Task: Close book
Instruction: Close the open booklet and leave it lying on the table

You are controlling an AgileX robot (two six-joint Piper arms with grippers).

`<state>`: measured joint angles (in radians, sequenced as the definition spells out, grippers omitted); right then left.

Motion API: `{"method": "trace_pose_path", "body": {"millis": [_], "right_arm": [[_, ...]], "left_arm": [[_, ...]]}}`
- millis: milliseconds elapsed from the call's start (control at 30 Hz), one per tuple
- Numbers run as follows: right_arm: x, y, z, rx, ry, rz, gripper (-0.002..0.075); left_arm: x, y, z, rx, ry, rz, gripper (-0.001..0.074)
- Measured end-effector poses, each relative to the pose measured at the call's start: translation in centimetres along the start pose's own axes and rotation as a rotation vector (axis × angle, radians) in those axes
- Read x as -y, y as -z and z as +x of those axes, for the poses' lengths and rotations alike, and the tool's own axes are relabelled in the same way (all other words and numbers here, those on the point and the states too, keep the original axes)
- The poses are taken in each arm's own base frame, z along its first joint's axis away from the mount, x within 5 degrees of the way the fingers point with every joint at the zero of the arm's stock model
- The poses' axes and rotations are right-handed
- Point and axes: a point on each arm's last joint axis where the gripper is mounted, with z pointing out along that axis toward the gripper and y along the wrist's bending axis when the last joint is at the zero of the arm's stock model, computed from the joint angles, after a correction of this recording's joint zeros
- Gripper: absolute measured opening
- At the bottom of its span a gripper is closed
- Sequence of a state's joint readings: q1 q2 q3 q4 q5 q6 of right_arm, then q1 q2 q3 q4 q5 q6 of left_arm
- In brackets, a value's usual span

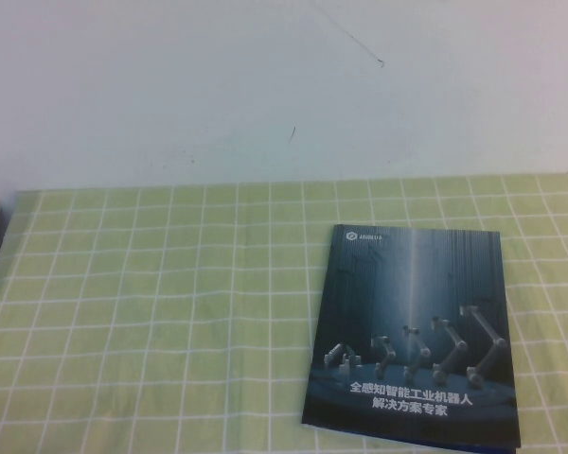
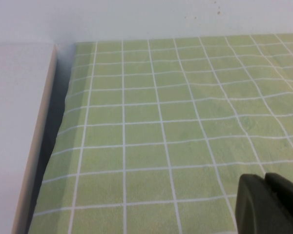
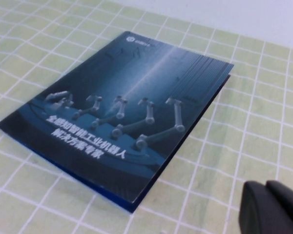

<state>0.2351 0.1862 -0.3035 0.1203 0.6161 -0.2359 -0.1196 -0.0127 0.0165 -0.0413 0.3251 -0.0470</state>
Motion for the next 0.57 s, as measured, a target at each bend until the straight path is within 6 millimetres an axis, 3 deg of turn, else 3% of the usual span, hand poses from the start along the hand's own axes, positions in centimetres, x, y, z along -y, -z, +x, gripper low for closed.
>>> {"method": "trace_pose_path", "body": {"millis": [267,367,567], "right_arm": [[1.0,-2.2,4.7,0.142,0.047,0.236,-0.0003],[1.2,-3.0,6.4,0.116,0.026,0.29,-0.0003],[1.3,-3.1,6.9,0.09,-0.006,0.319,-0.0003]], "left_arm": [[0.0,0.0,0.0,0.0,-0.001,-0.001,-0.0004],[0.0,0.0,0.0,-0.002,-0.001,-0.001,-0.0004],[0.0,0.0,0.0,-0.003,-0.002,-0.001,-0.0004]]}}
